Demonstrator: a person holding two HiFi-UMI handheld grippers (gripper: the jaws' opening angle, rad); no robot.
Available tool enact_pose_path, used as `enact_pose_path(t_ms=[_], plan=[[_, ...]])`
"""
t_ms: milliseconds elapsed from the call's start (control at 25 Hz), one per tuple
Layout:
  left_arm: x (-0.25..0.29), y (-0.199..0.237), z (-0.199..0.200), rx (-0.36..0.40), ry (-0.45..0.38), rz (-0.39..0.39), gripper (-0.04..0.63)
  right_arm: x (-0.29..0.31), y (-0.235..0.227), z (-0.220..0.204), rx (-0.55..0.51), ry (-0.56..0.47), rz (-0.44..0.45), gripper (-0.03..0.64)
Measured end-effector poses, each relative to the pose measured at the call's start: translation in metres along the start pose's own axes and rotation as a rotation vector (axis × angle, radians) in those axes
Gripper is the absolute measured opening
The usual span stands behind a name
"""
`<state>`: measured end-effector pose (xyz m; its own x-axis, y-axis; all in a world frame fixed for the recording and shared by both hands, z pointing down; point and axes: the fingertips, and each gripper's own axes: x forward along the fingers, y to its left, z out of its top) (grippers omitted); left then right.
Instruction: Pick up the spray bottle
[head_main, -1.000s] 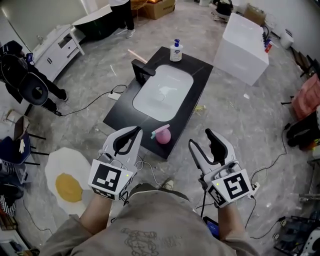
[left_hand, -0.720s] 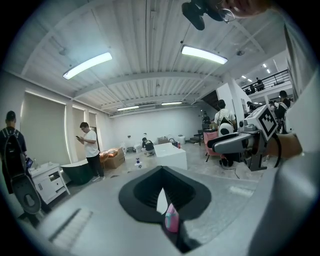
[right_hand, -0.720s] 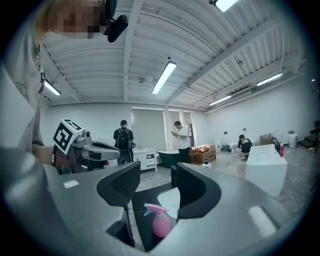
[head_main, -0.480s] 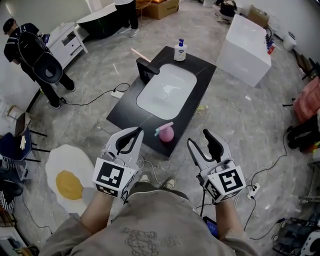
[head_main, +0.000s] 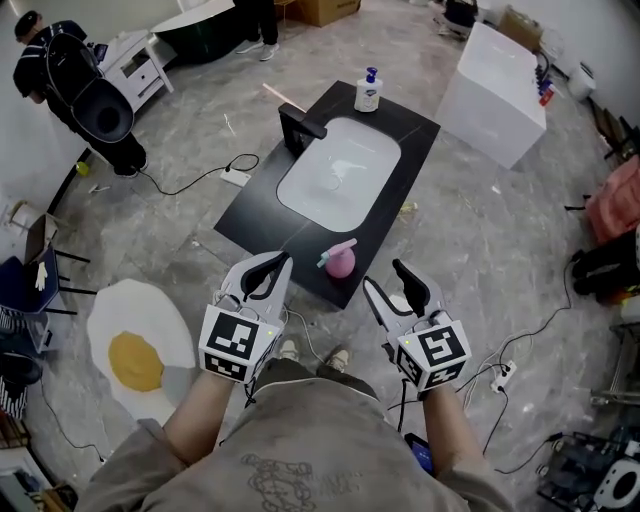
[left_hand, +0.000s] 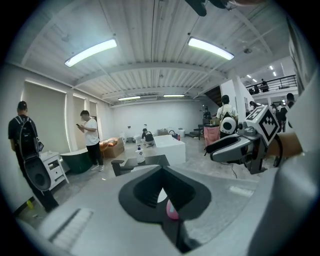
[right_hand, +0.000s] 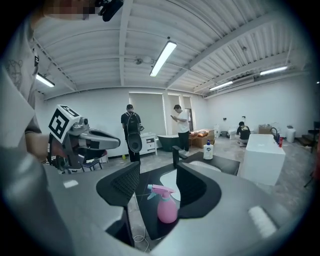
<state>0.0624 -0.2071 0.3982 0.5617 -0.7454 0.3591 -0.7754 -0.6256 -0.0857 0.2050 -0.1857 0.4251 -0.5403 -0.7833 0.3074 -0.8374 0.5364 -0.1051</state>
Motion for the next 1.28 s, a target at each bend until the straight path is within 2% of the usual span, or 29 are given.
enact_pose_path(t_ms=[520, 1080, 1280], plan=[[0.03, 0.018, -0.061, -0.036, 0.115, -0.038, 0.002, 0.068, -0.009, -0.089, 0.088, 0.175, -0.007, 0.258], [0.054, 0.026, -0.12, -0.068, 0.25, -0.079, 0.002, 0.121, -0.021, -0.149, 0.064, 0.317, -0.052, 0.258], [0.056, 0.04, -0.134, -0.1, 0.283, -0.077, 0.002, 0.141, -0.022, -0.155, 0.028, 0.322, -0.046, 0.273]])
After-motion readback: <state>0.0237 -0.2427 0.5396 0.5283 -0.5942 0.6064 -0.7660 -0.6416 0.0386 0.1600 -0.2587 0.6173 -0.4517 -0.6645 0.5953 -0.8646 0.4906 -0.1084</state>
